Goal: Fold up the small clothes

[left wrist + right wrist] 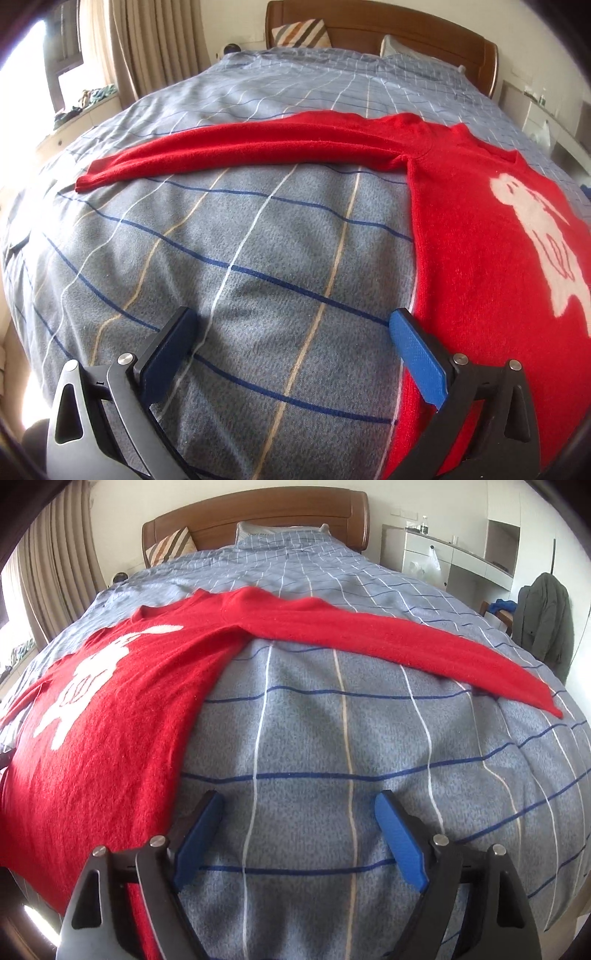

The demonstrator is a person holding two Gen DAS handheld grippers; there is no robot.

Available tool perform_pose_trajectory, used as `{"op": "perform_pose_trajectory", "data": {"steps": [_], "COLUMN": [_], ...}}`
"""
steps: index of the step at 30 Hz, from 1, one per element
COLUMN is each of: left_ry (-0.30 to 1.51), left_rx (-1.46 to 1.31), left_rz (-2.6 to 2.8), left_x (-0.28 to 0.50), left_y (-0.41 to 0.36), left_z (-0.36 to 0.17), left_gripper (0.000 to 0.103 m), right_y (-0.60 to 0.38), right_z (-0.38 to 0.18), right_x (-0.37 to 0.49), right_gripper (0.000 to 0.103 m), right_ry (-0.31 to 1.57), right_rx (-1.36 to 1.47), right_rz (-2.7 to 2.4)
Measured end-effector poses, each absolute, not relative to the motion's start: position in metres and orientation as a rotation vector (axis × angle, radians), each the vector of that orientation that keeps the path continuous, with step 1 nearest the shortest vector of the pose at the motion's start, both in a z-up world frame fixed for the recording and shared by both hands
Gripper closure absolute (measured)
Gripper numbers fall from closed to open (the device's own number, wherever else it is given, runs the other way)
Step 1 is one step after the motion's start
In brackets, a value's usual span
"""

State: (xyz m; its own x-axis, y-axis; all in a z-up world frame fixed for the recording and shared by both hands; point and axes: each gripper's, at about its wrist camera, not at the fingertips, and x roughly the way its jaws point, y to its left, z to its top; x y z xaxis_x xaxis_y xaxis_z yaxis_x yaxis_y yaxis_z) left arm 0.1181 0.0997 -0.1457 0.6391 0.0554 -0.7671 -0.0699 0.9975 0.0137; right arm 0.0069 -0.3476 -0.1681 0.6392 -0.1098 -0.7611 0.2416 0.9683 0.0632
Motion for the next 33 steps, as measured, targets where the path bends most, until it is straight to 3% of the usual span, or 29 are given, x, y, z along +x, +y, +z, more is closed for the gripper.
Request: {"op": "perform_pose_trajectory", "data": {"steps": [24, 33], "left_ry": [0.865, 0.825], "left_rx": [0.052, -0.008], "left_rz": [0.038, 0.055], "left_x": [0.111, 0.093], "left_y": [0.096, 0.105], "left_z": [-0.145, -0.119], "left_gripper": [0.000, 0.000], "right_y": [-0.337, -0.338], "right_z": [-0.171, -0.172], "right_x": [0.014, 0.016], "right_gripper": [0.014, 0.013], "right_ry": [0.884, 0.883], "right_rx": [0.104, 0.101], "right_rz": [-0.250, -0.246]}}
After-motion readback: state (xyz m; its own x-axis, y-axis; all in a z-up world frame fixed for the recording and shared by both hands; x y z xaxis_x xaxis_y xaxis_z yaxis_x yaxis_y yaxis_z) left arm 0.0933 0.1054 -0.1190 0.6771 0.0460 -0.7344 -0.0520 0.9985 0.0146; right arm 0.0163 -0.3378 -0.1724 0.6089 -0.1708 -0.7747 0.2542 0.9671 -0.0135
